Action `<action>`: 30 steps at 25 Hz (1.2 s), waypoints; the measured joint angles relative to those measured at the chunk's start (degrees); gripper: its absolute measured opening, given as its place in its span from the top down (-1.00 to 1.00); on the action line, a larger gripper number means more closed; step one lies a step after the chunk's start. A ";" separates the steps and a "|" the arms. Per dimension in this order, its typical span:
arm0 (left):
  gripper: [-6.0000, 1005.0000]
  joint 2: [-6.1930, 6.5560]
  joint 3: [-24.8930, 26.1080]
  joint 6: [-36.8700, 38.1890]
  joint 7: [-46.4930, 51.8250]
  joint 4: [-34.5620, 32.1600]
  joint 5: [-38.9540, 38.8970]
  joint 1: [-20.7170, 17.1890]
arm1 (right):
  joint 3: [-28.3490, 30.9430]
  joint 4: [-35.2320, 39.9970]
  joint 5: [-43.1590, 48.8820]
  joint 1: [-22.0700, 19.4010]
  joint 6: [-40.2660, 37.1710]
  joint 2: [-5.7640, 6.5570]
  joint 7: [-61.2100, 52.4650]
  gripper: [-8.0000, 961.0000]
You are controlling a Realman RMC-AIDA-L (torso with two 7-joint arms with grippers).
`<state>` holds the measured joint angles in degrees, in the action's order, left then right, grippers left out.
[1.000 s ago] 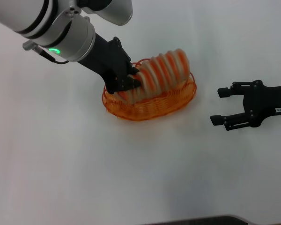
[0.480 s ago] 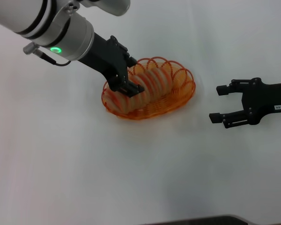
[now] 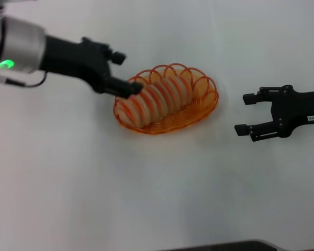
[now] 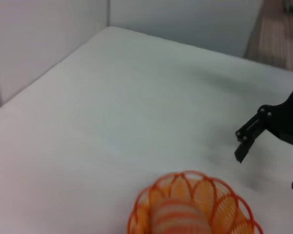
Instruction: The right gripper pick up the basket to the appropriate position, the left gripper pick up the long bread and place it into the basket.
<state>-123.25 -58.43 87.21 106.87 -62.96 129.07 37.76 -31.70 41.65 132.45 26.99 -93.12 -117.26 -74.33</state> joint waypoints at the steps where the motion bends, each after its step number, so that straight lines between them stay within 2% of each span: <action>1: -0.68 0.31 1.90 0.68 -0.99 1.32 -0.15 -0.55 | 0.01 0.00 0.01 -0.01 0.01 0.04 0.04 -0.91; 8: -0.71 3.10 11.23 4.04 -7.93 11.44 -1.88 -5.29 | 0.36 0.00 -0.14 -0.06 0.26 0.13 0.68 -0.91; 11: -0.71 3.66 13.56 4.90 -10.15 13.98 -2.66 -7.15 | 0.43 0.00 -0.24 -0.02 0.36 0.10 0.74 -0.91; 18: -0.71 3.81 18.28 5.20 -17.54 20.45 -3.46 -10.41 | 0.44 0.00 -0.34 0.01 1.85 -0.30 1.20 -0.91; 30: -0.71 4.06 17.87 6.71 -17.63 21.29 -2.97 -11.14 | 0.57 0.01 -0.40 -0.54 1.56 -0.43 1.37 -0.91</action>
<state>-119.19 -40.56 93.92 89.24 -41.67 126.10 26.62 -31.12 41.66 132.05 26.45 -91.56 -117.68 -72.96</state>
